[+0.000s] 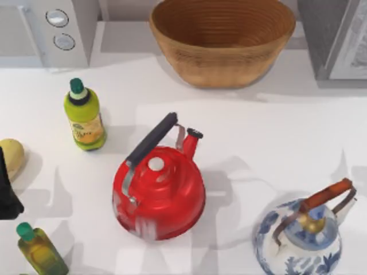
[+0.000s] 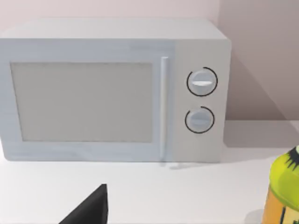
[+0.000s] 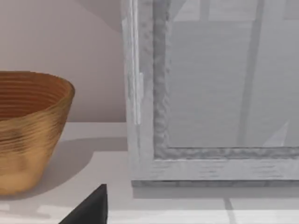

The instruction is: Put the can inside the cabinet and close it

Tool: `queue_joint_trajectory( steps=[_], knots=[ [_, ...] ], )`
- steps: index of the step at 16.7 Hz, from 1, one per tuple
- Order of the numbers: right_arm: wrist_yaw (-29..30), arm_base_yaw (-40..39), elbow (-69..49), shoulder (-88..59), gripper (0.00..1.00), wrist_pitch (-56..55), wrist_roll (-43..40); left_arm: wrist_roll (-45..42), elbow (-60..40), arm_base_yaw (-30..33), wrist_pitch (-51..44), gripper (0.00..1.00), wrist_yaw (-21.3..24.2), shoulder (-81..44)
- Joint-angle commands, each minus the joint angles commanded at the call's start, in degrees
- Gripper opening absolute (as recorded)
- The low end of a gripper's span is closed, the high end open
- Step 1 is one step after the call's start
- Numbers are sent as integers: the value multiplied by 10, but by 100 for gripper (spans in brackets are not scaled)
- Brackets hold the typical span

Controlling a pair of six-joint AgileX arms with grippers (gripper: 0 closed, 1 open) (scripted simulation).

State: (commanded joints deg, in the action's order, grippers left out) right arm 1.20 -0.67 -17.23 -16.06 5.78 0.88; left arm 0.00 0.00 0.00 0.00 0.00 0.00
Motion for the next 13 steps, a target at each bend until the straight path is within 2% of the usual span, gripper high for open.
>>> queue_joint_trajectory(
  steps=[5, 13],
  knots=[
    [-11, 6, 153, 142, 100, -51, -7, 0, 0, 0, 0, 100, 0, 0],
    [-12, 6, 171, 158, 100, -57, -8, 0, 0, 0, 0, 100, 0, 0]
  ],
)
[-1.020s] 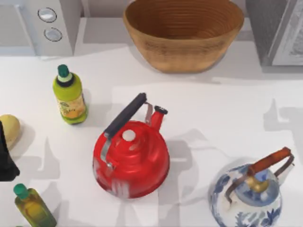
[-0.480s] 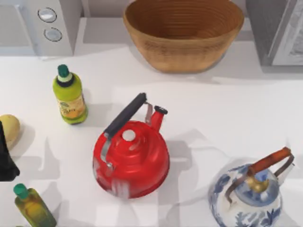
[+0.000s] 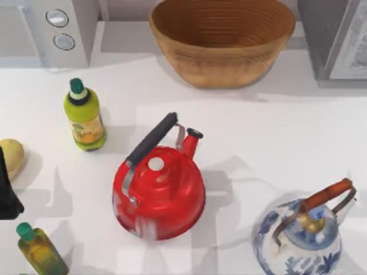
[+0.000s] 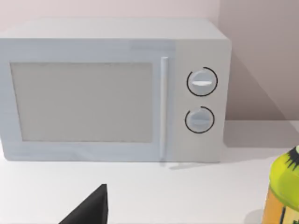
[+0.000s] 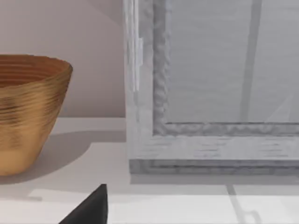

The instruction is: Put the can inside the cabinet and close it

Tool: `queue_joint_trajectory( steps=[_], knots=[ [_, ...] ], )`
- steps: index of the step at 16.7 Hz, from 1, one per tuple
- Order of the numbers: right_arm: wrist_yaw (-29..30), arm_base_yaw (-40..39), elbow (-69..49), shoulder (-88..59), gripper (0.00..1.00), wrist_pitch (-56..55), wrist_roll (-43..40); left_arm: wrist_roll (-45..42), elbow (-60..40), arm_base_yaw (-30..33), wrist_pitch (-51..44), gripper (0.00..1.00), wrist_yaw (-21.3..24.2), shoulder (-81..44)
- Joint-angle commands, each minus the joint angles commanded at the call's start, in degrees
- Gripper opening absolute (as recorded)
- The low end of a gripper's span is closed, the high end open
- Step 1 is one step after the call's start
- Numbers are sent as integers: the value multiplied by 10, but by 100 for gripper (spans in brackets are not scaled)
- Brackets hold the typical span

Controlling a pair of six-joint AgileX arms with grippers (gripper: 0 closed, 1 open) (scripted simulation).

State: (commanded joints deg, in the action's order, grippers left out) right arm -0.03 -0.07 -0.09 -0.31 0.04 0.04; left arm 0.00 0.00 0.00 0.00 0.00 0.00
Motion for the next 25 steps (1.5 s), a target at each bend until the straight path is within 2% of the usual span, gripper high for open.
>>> queue_joint_trajectory(
  steps=[3, 5, 7, 12, 15, 20, 25],
  knots=[
    [-35, 34, -23, -34, 100, -36, 7, 0, 0, 0, 0, 100, 0, 0],
    [-87, 81, -53, -86, 100, -89, 16, 0, 0, 0, 0, 100, 0, 0],
    [-162, 143, -89, -162, 100, -166, 27, 0, 0, 0, 0, 100, 0, 0],
    [-396, 331, -171, -426, 100, -421, 44, 0, 0, 0, 0, 100, 0, 0],
    [-488, 437, -201, -591, 100, -531, 44, 0, 0, 0, 0, 100, 0, 0],
    [-552, 561, -219, -811, 100, -648, 25, 0, 0, 0, 0, 100, 0, 0],
    [-579, 588, -210, -886, 100, -688, 13, 0, 0, 0, 0, 100, 0, 0]
  ],
)
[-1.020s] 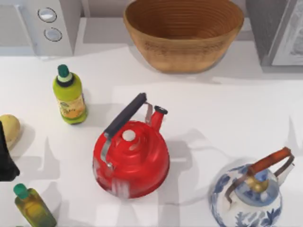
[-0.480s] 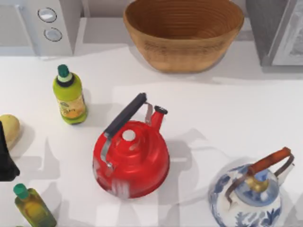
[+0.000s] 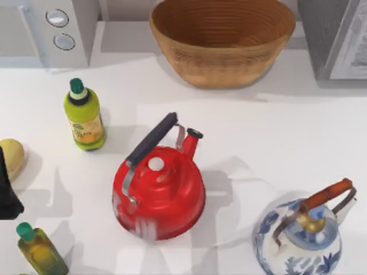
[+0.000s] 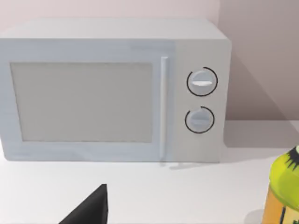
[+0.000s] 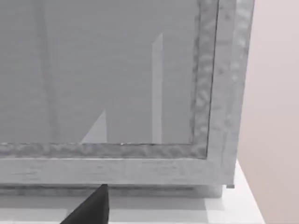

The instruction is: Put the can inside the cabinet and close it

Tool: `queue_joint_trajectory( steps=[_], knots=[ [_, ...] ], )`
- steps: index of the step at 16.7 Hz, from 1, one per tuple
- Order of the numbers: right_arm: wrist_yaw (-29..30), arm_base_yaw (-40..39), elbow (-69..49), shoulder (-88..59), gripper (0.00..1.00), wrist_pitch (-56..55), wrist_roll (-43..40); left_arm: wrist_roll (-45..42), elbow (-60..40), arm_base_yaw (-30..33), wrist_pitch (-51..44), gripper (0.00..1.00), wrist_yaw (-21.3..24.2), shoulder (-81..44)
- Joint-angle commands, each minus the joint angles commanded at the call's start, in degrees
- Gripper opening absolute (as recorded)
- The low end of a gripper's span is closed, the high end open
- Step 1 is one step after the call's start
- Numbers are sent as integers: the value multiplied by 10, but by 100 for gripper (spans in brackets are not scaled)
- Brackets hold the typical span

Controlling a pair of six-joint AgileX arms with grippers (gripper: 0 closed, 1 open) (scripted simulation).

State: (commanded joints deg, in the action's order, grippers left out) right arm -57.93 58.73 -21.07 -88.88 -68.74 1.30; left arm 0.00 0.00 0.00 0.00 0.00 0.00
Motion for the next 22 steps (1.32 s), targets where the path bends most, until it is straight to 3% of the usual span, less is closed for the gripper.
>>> queue_joint_trajectory(
  steps=[9, 16, 22],
  knots=[
    [-9, 6, -42, 9, 100, 59, -31, 0, 0, 0, 0, 100, 0, 0],
    [-6, 17, -290, 68, 100, 332, -101, 0, 0, 0, 0, 100, 0, 0],
    [-9, 21, -560, 108, 100, 627, -86, 0, 0, 0, 0, 100, 0, 0]
  ],
)
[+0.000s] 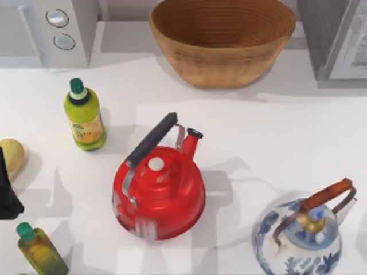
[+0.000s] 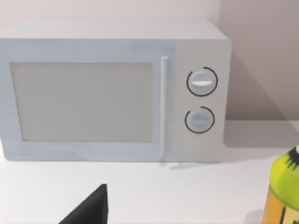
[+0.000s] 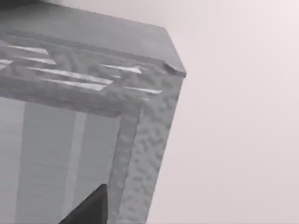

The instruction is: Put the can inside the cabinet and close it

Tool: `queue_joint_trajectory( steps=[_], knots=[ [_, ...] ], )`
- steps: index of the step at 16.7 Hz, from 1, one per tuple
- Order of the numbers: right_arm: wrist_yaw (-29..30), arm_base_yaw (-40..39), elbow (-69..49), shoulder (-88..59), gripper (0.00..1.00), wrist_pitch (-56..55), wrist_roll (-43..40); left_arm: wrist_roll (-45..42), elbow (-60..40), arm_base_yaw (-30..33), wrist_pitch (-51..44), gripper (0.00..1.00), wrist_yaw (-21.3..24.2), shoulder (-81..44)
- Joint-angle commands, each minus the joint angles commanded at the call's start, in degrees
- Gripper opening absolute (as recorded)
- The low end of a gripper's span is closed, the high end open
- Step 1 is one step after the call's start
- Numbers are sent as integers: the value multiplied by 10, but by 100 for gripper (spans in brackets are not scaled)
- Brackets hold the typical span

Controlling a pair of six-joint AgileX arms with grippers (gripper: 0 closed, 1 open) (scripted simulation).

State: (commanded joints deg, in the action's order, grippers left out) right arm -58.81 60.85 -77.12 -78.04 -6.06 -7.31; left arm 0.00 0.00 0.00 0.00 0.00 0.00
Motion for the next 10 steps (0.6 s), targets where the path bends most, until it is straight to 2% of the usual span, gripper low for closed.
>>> queue_joint_trajectory(
  steps=[5, 10],
  knots=[
    [-9, -1, -174, 4, 100, 182, 50, 0, 0, 0, 0, 100, 0, 0],
    [-4, -11, -230, 9, 100, 280, 85, 0, 0, 0, 0, 100, 0, 0]
  ],
)
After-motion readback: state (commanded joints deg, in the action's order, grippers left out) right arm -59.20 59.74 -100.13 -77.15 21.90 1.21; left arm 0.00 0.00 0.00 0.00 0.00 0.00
